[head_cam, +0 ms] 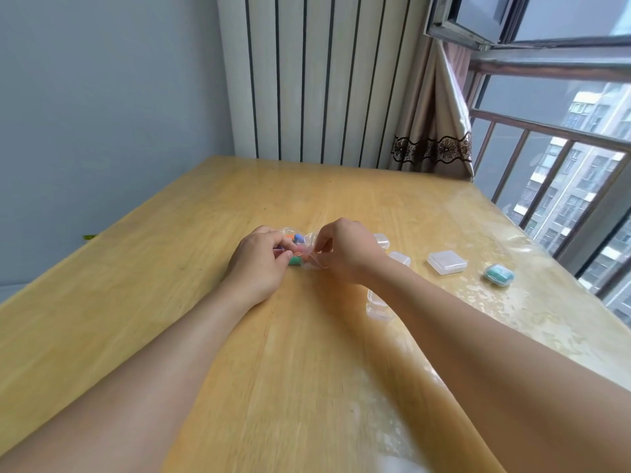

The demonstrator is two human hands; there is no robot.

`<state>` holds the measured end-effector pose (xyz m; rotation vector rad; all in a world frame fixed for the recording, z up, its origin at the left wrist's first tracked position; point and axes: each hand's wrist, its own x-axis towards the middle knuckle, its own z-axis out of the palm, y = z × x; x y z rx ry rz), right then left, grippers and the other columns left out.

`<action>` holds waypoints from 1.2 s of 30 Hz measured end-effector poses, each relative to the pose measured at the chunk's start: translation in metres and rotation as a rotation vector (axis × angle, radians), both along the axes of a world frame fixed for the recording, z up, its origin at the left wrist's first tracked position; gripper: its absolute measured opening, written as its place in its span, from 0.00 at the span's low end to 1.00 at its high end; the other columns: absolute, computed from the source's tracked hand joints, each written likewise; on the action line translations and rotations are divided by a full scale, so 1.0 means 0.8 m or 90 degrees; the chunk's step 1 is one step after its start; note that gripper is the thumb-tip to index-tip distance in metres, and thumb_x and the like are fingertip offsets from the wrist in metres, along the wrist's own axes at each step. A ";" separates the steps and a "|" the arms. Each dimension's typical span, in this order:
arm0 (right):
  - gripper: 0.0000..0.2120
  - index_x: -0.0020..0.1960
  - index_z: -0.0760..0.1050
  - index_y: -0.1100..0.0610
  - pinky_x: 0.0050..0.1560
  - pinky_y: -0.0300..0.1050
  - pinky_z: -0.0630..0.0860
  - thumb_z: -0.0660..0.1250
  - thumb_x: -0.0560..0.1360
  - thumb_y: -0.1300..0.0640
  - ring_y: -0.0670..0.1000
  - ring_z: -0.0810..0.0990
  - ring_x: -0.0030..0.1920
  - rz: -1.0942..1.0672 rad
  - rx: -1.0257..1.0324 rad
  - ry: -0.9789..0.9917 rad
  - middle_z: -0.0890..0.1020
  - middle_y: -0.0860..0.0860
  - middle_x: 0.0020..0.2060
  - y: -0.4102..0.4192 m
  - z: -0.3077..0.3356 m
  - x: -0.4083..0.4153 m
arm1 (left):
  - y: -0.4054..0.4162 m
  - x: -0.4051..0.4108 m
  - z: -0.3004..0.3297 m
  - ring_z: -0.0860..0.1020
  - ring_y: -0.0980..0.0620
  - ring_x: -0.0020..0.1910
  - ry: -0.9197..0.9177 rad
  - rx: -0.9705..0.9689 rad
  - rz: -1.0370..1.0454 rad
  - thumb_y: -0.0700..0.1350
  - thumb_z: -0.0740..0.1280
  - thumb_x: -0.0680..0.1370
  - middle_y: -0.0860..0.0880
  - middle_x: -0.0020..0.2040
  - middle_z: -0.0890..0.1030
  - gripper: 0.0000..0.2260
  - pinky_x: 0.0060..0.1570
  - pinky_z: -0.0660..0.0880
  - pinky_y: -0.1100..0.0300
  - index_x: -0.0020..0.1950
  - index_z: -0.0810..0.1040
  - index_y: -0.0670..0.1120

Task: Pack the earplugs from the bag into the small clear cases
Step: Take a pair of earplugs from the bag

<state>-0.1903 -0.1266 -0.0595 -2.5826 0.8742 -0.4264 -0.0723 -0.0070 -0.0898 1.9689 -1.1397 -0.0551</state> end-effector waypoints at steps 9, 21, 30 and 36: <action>0.07 0.50 0.83 0.47 0.32 0.41 0.72 0.74 0.73 0.48 0.52 0.81 0.40 -0.019 -0.033 -0.005 0.83 0.48 0.42 0.011 -0.003 0.005 | -0.004 -0.020 0.009 0.82 0.51 0.43 -0.036 0.013 0.106 0.56 0.73 0.73 0.54 0.42 0.81 0.10 0.42 0.75 0.59 0.35 0.84 0.52; 0.05 0.41 0.78 0.51 0.40 0.50 0.79 0.74 0.72 0.55 0.52 0.79 0.38 0.043 0.015 -0.028 0.82 0.50 0.39 0.016 0.000 0.008 | -0.001 -0.017 0.012 0.78 0.46 0.37 -0.046 0.001 0.132 0.47 0.69 0.78 0.50 0.34 0.82 0.10 0.37 0.67 0.60 0.38 0.81 0.45; 0.06 0.48 0.85 0.55 0.35 0.45 0.75 0.72 0.75 0.53 0.55 0.81 0.41 0.051 -0.030 0.000 0.82 0.51 0.39 0.021 -0.001 0.011 | -0.002 -0.011 0.010 0.79 0.43 0.41 -0.065 -0.009 0.116 0.47 0.64 0.80 0.46 0.40 0.82 0.08 0.39 0.73 0.54 0.44 0.76 0.45; 0.08 0.43 0.82 0.59 0.29 0.44 0.67 0.72 0.75 0.54 0.56 0.77 0.37 0.007 -0.059 0.016 0.80 0.53 0.37 0.026 -0.001 0.016 | -0.001 -0.008 0.007 0.80 0.45 0.41 -0.071 -0.010 0.100 0.47 0.66 0.79 0.49 0.40 0.83 0.06 0.41 0.77 0.52 0.44 0.77 0.46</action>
